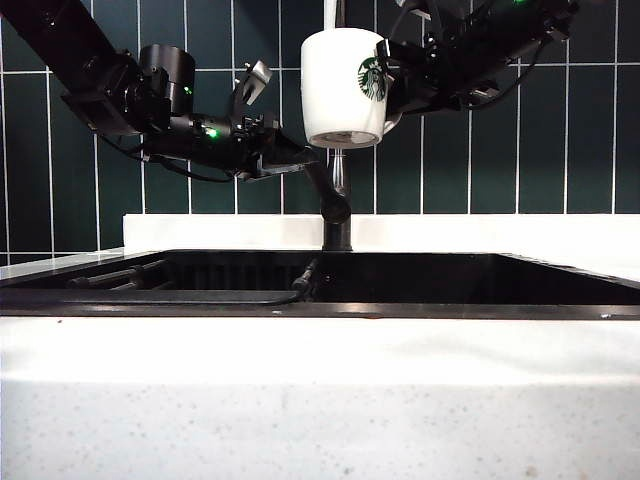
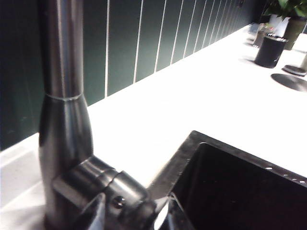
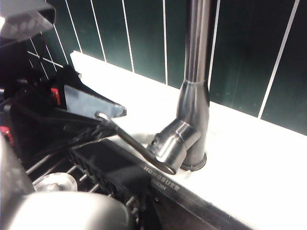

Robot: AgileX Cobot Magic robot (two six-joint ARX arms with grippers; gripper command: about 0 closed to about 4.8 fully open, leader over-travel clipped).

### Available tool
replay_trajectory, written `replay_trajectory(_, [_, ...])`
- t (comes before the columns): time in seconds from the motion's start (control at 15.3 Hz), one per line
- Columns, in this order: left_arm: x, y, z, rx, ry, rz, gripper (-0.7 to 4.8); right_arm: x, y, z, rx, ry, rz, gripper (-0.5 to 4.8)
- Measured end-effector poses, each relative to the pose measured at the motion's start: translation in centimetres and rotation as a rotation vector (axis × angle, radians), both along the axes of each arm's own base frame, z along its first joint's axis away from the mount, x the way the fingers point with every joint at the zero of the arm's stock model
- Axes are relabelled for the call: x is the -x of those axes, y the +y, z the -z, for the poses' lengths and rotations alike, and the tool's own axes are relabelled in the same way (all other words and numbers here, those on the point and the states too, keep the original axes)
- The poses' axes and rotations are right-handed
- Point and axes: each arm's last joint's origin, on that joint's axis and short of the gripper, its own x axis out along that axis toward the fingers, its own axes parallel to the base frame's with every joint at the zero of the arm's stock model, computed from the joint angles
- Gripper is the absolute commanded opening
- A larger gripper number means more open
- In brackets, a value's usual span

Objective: Pick up the mug next to the sink, go to the faucet to get some water, pour the water into the sink, and finally put the mug back to its place.

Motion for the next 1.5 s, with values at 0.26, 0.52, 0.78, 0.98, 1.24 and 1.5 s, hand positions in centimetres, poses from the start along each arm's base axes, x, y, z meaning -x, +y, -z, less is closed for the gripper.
replay_trajectory(0.26, [-0.3,0.0,0.0,-0.016,-0.015,-0.134,1.61,0.0,0.0,0.1,0.004,0.009,0.000,-0.01])
replay_trajectory(0.52, [-0.3,0.1,-0.9,0.002,-0.042,-0.203,1.03,0.0,-0.1,0.2,0.046,-0.017,0.010,-0.01])
replay_trajectory(0.78, [1.6,1.4,-6.1,0.024,-0.099,-0.216,-0.06,-0.3,-0.8,0.2,0.178,-0.082,0.102,-0.01])
replay_trajectory(0.98, [4.2,2.2,-10.0,0.007,-0.057,-0.245,-0.06,-0.5,-1.4,0.4,0.305,-0.113,0.162,-0.01])
replay_trajectory(1.24, [9.2,3.7,-14.9,-0.127,-0.098,-0.321,-0.06,-0.6,-2.5,1.1,0.506,-0.107,0.220,-0.01])
replay_trajectory(1.5, [13.6,5.5,-11.9,-0.202,0.012,-0.372,-0.06,-0.4,-2.9,1.3,0.713,-0.109,0.260,-0.01])
